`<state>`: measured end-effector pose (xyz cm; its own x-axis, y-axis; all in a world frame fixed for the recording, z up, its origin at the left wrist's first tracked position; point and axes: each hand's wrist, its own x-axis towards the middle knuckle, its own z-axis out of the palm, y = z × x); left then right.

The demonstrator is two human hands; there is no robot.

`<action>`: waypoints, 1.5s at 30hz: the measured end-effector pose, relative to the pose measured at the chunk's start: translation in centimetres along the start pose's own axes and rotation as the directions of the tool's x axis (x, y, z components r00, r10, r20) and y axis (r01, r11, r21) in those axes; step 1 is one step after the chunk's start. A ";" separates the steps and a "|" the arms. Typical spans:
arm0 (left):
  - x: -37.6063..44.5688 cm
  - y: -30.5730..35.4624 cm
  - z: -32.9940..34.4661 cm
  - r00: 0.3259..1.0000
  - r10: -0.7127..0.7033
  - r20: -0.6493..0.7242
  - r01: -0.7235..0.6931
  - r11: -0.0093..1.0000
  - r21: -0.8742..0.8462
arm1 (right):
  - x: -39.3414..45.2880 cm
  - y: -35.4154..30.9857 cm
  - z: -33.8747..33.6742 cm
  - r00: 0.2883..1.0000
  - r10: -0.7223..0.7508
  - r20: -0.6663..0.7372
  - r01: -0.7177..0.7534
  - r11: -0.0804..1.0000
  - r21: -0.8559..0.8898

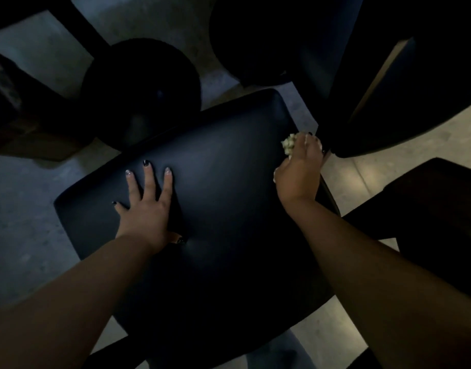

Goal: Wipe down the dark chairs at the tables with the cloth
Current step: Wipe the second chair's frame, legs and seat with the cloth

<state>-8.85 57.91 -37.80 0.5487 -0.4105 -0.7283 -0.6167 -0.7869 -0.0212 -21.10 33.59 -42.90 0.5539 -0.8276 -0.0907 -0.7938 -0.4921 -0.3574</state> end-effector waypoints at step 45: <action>6.0 8.5 -7.8 0.644 0.703 0.303 -0.697 0.374 0.612 | -9.0 -6.6 -0.7 0.893 0.447 0.043 -0.442 0.859 0.258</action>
<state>-6.38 45.20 -37.05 -0.2511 -0.6774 -0.6914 -0.9585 0.2735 0.0801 -20.97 44.12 -39.09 0.1508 -0.9480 -0.2804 -0.8618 0.0129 -0.5070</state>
